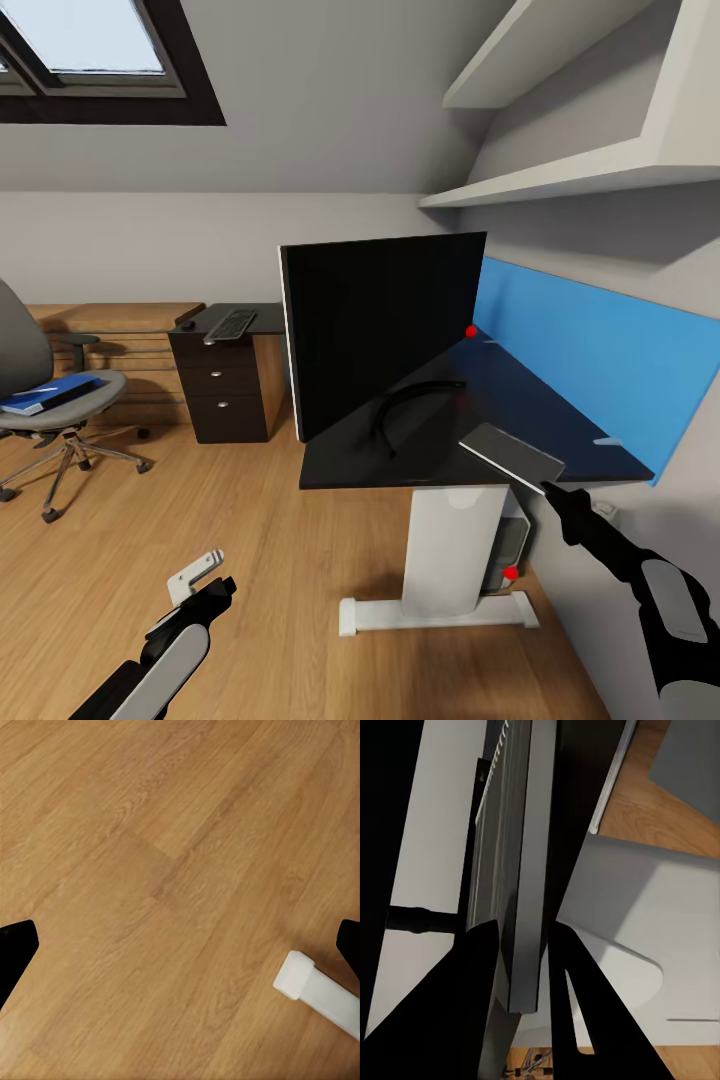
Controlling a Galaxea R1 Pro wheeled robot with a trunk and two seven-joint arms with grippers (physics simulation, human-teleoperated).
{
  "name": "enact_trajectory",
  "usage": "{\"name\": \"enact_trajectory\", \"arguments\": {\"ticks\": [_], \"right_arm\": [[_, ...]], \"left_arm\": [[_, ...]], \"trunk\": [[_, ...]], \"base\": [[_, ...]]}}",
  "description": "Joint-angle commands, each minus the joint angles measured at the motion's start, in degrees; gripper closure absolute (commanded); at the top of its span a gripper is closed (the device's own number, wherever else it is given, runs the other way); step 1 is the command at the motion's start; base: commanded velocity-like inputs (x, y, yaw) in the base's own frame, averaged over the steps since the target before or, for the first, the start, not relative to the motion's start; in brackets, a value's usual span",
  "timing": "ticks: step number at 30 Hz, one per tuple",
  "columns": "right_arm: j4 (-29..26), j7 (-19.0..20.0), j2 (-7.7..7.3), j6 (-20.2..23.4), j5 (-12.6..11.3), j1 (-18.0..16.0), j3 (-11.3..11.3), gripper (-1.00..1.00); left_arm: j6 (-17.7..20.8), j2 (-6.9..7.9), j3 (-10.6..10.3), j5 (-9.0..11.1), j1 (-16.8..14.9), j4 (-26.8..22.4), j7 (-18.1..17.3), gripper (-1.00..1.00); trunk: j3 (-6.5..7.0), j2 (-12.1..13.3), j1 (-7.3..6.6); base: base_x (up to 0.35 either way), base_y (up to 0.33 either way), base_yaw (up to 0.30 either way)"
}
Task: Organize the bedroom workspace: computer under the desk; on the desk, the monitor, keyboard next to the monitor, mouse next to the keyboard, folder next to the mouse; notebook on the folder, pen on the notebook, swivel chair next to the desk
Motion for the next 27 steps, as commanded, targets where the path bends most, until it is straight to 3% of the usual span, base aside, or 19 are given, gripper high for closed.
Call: {"name": "enact_trajectory", "arguments": {"ticks": [1,8,23,27], "right_arm": [[0.1,0.1,0.02,0.3,0.7,0.0,-0.1,1.00],[0.0,0.1,-0.01,0.3,0.7,0.0,-0.1,1.00],[-0.5,0.1,0.02,0.4,0.7,0.0,-0.1,1.00],[-1.9,0.1,0.06,0.3,0.7,0.0,0.0,1.00]], "left_arm": [[0.3,0.06,-0.1,0.1,-0.1,-0.1,0.3,-1.00],[0.3,0.06,-0.1,0.1,-0.1,-0.1,0.3,-1.00],[0.3,0.06,-0.1,0.1,-0.1,0.0,0.3,-1.00],[0.3,0.06,-0.1,0.1,-0.1,0.0,0.3,-1.00]], "trunk": [[-0.06,0.0,-0.01],[-0.06,0.0,-0.01],[2.63,6.0,-3.30],[3.35,7.6,-4.18]], "base": [[0.000,0.000,0.000],[0.000,0.000,0.000],[0.000,0.000,0.000],[-0.185,0.000,0.000]]}}
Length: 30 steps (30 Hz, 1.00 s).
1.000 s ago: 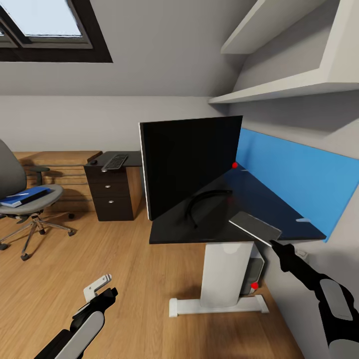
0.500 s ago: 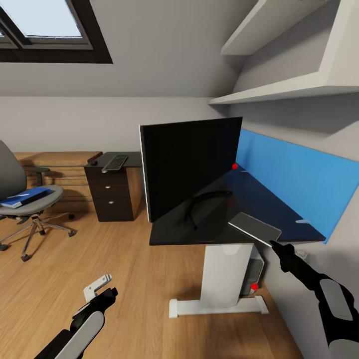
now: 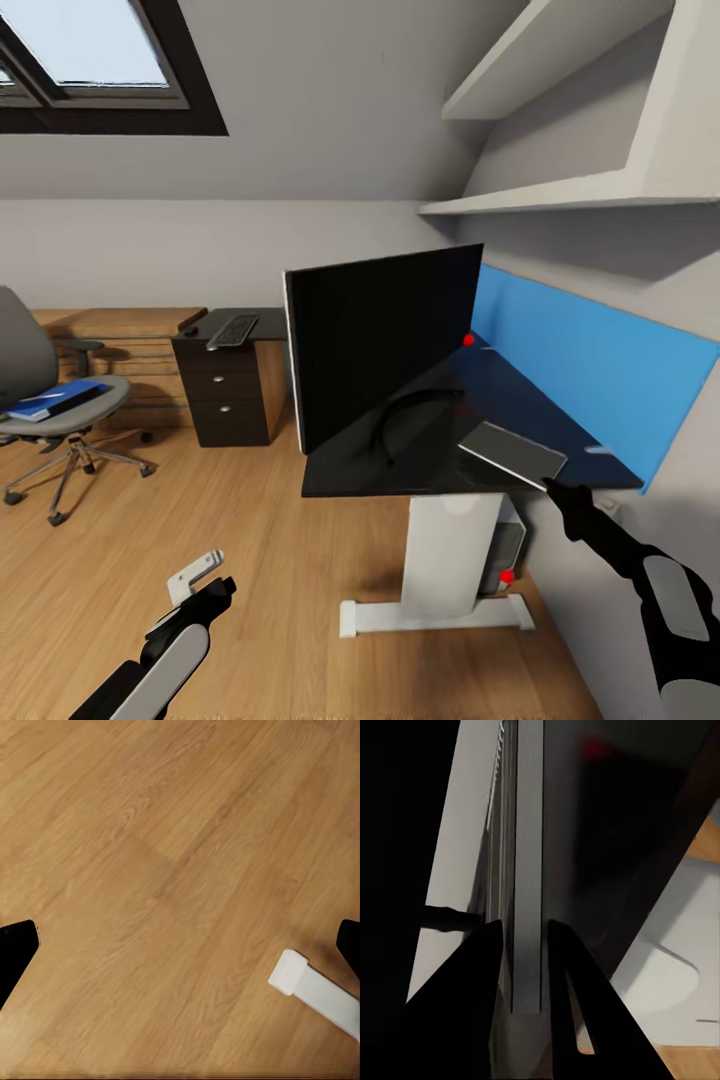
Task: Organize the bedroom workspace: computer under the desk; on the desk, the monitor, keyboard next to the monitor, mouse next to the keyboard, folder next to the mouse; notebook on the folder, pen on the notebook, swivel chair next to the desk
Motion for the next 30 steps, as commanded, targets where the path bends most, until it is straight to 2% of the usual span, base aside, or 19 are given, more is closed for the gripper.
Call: {"name": "enact_trajectory", "arguments": {"ticks": [1,18,20,22,24,27,29,30], "right_arm": [[-0.2,0.3,0.03,0.4,0.2,-0.1,-0.2,1.00],[-1.4,0.3,0.16,0.3,0.2,-0.1,-0.1,1.00],[-2.3,0.4,0.84,0.5,0.2,0.0,0.1,1.00],[-3.6,0.4,3.13,0.6,0.3,0.0,0.8,1.00],[-4.0,0.4,4.46,0.8,0.3,0.0,1.1,1.00],[-4.2,0.4,5.68,0.9,0.5,0.0,1.6,1.00],[-4.3,0.4,6.45,1.0,0.9,0.0,3.0,1.00],[-4.3,0.3,6.76,1.0,1.2,0.0,4.5,1.00]], "left_arm": [[0.3,0.05,-0.1,0.1,-0.1,-0.1,0.3,-1.00],[0.3,0.05,-0.1,0.1,-0.1,-0.1,0.3,-1.00],[0.3,0.05,-0.1,0.1,-0.1,-0.1,0.3,-1.00],[0.3,0.05,-0.1,0.1,-0.1,0.0,0.3,-1.00],[0.3,0.05,-0.1,0.1,-0.1,0.0,0.3,-1.00],[0.3,0.05,-0.1,0.1,-0.1,0.0,0.3,-1.00],[0.4,0.05,-0.1,0.1,-0.1,0.0,0.2,-1.00],[0.4,0.05,-0.1,0.1,-0.1,0.1,0.1,-1.00]], "trunk": [[0.13,0.4,-0.26],[3.18,7.2,-3.99],[3.54,8.0,-4.43],[3.90,8.8,-4.87],[4.26,9.6,-5.31],[4.79,10.8,-5.97],[5.15,11.6,-6.41],[5.33,12.0,-6.63]], "base": [[-0.259,0.000,0.000],[-0.325,0.000,0.000],[-0.337,0.000,0.000],[-0.336,0.000,0.000],[-0.331,0.000,0.000],[-0.271,0.000,0.000],[-0.133,0.000,0.000],[-0.076,0.000,0.000]]}}
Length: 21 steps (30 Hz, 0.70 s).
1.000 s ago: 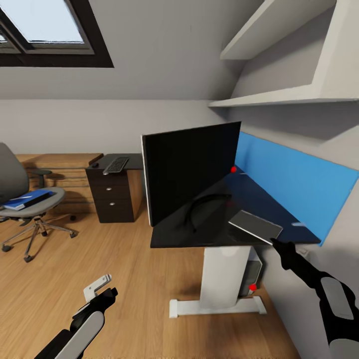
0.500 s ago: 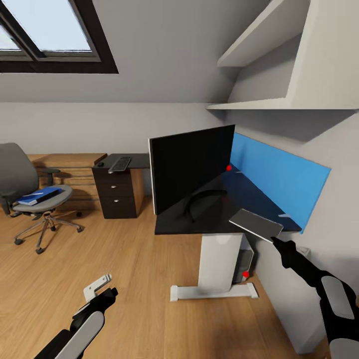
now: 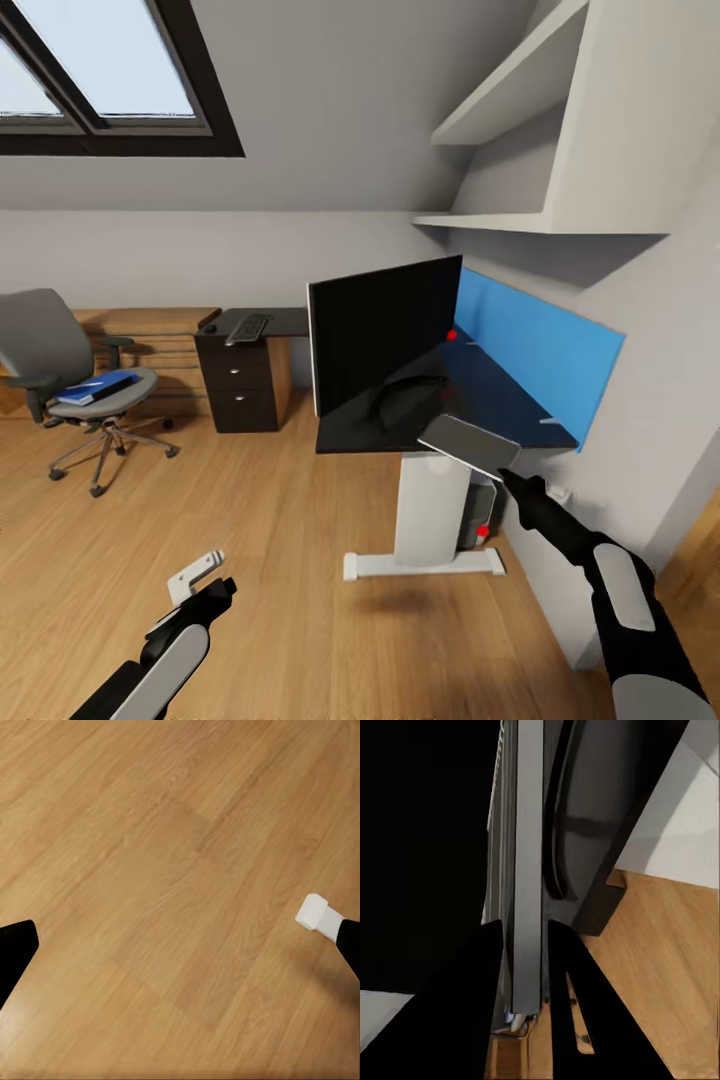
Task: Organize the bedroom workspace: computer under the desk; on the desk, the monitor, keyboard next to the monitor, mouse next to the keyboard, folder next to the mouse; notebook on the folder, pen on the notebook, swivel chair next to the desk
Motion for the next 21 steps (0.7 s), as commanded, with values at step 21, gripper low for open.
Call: {"name": "enact_trajectory", "arguments": {"ticks": [21], "right_arm": [[-0.1,0.5,2.95,0.3,8.7,-0.1,18.2,1.00]], "left_arm": [[0.3,0.06,-0.2,0.1,0.0,-0.1,0.5,-1.00]], "trunk": [[1.02,2.4,-1.34]], "base": [[-0.006,0.026,0.000]]}}
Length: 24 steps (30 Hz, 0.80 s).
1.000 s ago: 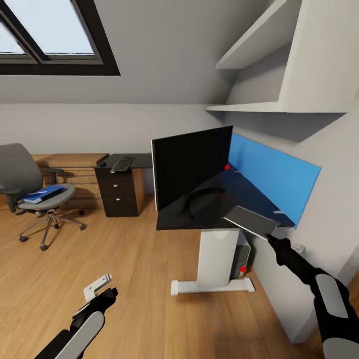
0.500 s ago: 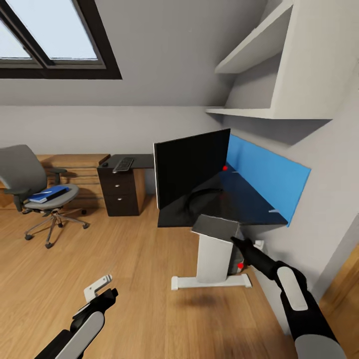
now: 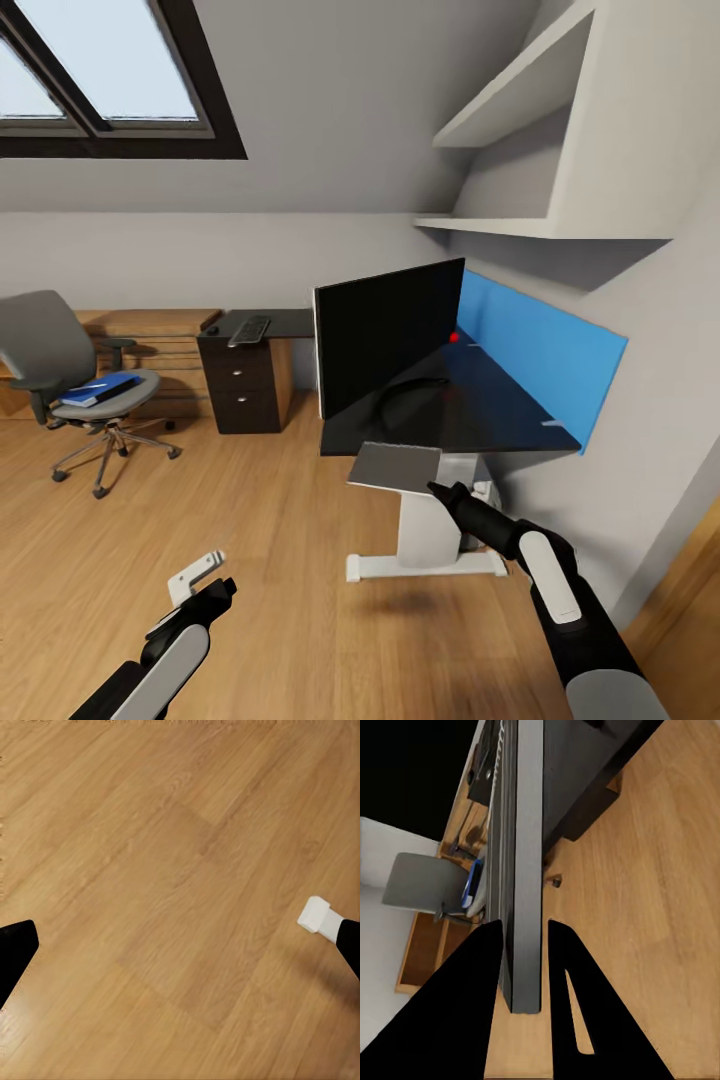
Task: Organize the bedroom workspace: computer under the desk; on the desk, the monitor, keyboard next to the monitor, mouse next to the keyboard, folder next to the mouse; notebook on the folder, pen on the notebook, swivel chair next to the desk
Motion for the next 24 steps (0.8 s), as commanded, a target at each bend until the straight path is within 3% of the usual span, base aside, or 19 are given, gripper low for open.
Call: {"name": "enact_trajectory", "arguments": {"ticks": [1,16,24], "right_arm": [[0.0,0.3,0.06,0.4,-0.1,0.0,0.1,1.00],[0.1,0.5,0.14,0.5,-0.1,0.0,0.9,1.00],[0.1,0.4,0.33,0.5,-0.1,0.0,2.4,1.00]], "left_arm": [[0.3,0.06,-0.1,0.1,-0.1,-0.1,0.3,-1.00],[0.3,0.06,-0.2,0.1,-0.1,-0.1,0.3,-1.00],[0.3,0.06,-0.1,0.1,-0.1,-0.1,0.3,-1.00]], "trunk": [[-0.06,0.0,0.00],[-0.06,0.0,0.00],[-0.06,0.0,0.00]], "base": [[0.000,0.236,0.000],[0.000,0.316,0.000],[0.000,0.331,0.000]]}}
